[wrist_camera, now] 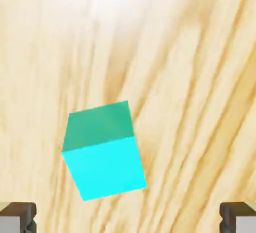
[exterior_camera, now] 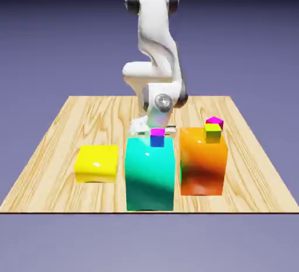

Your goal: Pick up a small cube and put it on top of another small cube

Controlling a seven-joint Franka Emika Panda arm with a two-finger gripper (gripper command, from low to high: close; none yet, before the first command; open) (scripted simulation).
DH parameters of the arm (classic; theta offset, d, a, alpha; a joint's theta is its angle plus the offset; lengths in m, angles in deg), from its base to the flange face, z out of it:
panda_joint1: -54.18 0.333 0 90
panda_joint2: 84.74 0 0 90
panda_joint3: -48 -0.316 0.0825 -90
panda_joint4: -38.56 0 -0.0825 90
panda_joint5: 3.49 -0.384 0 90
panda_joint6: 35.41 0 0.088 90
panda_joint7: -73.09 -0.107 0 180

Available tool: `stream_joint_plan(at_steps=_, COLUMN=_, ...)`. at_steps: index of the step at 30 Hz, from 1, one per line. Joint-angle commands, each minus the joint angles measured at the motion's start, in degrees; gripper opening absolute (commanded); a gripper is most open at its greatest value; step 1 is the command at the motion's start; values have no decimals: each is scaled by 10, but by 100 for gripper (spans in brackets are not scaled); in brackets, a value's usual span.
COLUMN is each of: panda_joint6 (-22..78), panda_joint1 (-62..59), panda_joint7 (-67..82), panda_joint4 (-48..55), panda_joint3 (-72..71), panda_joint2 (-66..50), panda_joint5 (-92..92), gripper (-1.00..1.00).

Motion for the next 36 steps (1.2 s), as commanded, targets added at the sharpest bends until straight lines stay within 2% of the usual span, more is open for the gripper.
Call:
stream_joint_plan(at_steps=1, panda_joint6=0, panda_joint1=-5, panda_joint7=1, panda_joint4=0, panda_joint3=0, panda_joint2=0, panda_joint5=0, gripper=0)
stream_joint_plan(at_steps=8, panda_joint6=-135, panda_joint1=5, panda_joint7=-54, panda_joint4=-18, panda_joint3=48, panda_joint2=-123, panda_joint5=79, gripper=0)
stream_joint_plan(at_steps=9, panda_joint6=-135, panda_joint1=5, panda_joint7=-54, panda_joint4=-18, panda_joint3=48, panda_joint2=-123, panda_joint5=79, gripper=-100)
stream_joint_plan(at_steps=17, panda_joint6=0, panda_joint1=-5, panda_joint7=1, panda_joint4=0, panda_joint3=0, panda_joint2=0, panda_joint5=0, gripper=-100)
stream_joint_plan(at_steps=25, panda_joint6=181, panda_joint1=-20, panda_joint7=88, panda_joint4=41, panda_joint3=-35, panda_joint2=128, panda_joint5=105, gripper=-100)
stream_joint_plan(at_steps=31, panda_joint6=314, panda_joint1=19, panda_joint7=230, panda_joint4=154, panda_joint3=-77, panda_joint2=171, panda_joint5=159, gripper=-100)
stream_joint_plan(at_steps=36, panda_joint6=303, panda_joint1=123, panda_joint7=329, panda_joint4=257, panda_joint3=-83, panda_joint2=116, panda_joint5=148, gripper=-100)
